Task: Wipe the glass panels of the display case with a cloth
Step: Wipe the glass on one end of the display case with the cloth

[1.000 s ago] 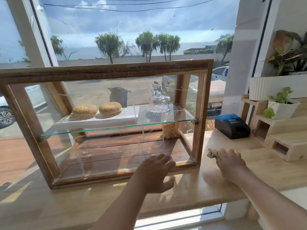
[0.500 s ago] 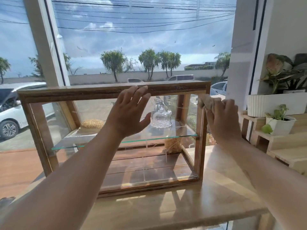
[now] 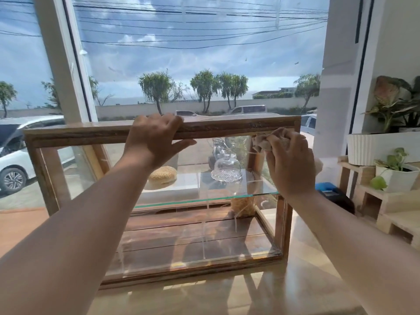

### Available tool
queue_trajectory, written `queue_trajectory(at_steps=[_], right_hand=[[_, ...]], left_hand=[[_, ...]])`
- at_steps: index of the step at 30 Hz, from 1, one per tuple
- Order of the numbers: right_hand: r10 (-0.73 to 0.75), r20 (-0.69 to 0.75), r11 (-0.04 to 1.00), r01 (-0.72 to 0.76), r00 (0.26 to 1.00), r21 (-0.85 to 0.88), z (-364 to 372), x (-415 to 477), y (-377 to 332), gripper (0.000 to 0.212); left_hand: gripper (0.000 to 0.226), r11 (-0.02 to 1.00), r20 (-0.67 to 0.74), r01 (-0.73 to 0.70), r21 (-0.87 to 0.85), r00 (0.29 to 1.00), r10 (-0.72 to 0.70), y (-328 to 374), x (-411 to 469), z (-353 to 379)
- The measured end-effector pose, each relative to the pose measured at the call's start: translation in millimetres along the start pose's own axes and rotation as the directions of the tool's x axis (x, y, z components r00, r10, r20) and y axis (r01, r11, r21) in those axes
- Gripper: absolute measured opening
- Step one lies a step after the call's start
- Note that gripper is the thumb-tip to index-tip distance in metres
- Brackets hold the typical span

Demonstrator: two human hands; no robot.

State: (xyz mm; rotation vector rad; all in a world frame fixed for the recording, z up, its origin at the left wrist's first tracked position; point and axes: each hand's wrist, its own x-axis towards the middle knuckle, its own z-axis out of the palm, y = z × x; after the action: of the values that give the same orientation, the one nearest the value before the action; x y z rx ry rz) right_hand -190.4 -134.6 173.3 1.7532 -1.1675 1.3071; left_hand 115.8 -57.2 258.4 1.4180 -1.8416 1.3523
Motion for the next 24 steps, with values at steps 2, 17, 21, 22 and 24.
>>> queue_trajectory(at_steps=[2, 17, 21, 22, 24], right_hand=[[0.001, -0.047, 1.000, -0.001, 0.999, 0.003, 0.7, -5.2, -8.0, 0.032], [-0.157, -0.063, 0.986, 0.153, 0.986, -0.066, 4.7, -11.8, 9.5, 0.021], [-0.069, -0.124, 0.998, 0.069, 0.990, -0.002, 5.3, -1.3, -9.9, 0.018], [-0.059, -0.130, 0.998, 0.061, 0.990, 0.013, 6.3, -1.6, -18.3, 0.018], [-0.071, -0.129, 0.996, 0.079, 0.989, 0.052, 8.8, -3.4, -37.4, 0.019]], left_hand=[[0.055, 1.000, -0.028, 0.005, 0.020, 1.000, -0.004, 4.0, 2.1, -1.6], [0.063, 0.996, -0.106, 0.024, 0.089, 0.994, -0.014, 1.4, -9.0, 8.7], [0.063, 0.993, -0.091, 0.029, 0.112, 0.996, -0.019, 1.9, -7.6, 9.4], [0.063, 0.993, -0.088, 0.027, 0.113, 0.996, -0.017, 1.9, -6.3, 9.0], [0.063, 0.993, -0.080, 0.020, 0.113, 0.997, -0.011, 1.7, -2.8, 7.4]])
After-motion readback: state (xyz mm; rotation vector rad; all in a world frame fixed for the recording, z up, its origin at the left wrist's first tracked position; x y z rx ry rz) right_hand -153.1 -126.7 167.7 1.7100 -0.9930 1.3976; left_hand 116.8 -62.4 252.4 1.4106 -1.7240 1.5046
